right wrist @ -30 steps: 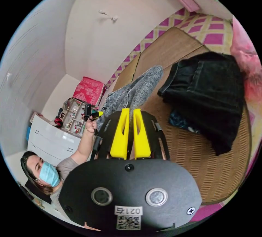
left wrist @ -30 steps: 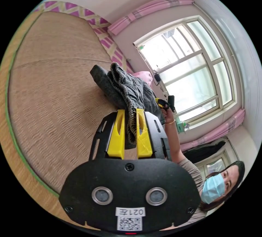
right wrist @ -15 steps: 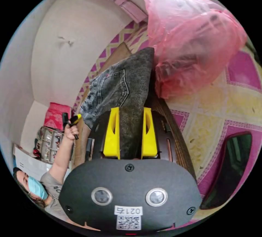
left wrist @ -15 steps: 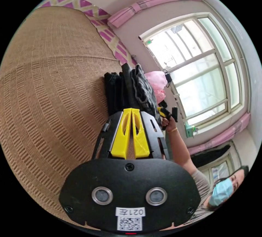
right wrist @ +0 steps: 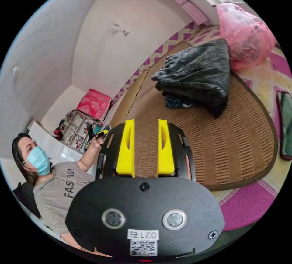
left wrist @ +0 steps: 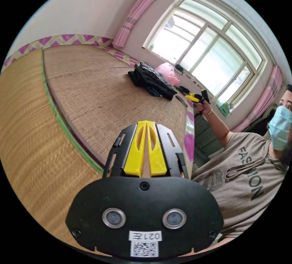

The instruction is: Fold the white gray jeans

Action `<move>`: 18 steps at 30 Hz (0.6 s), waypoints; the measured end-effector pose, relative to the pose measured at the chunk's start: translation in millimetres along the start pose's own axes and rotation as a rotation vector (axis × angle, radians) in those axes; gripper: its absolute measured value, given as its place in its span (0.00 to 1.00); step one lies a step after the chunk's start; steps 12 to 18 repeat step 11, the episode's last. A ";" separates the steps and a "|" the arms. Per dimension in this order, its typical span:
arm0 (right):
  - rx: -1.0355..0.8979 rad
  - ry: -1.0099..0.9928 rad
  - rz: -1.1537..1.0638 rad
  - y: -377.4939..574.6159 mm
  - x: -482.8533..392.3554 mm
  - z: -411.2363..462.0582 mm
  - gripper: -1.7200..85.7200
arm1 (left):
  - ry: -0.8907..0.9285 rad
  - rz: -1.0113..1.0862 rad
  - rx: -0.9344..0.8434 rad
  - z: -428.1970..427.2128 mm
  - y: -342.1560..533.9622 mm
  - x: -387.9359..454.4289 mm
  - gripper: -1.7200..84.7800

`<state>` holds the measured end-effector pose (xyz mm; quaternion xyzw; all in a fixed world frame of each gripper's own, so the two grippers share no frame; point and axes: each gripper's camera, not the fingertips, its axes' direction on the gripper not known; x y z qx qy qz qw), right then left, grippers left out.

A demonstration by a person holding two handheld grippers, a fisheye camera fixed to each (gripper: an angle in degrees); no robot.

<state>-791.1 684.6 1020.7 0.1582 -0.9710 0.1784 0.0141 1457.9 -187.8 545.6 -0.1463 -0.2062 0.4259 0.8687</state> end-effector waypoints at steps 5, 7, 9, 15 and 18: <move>-0.223 0.085 -0.232 11.7 -198.6 96.2 0.15 | -0.061 -0.107 0.147 -111.9 193.0 47.7 0.01; -0.324 0.173 -0.340 12.0 -269.5 145.1 0.15 | -0.049 -0.144 0.182 -139.2 250.4 59.8 0.01; -0.397 0.194 -0.486 4.2 -361.9 207.7 0.15 | -0.067 -0.185 0.224 -166.3 303.0 69.7 0.01; -0.432 0.170 -0.560 -9.6 -424.7 253.2 0.14 | -0.137 -0.209 0.237 -193.6 363.7 81.9 0.01; -0.432 0.170 -0.560 -9.6 -424.7 253.2 0.14 | -0.137 -0.209 0.237 -193.6 363.7 81.9 0.01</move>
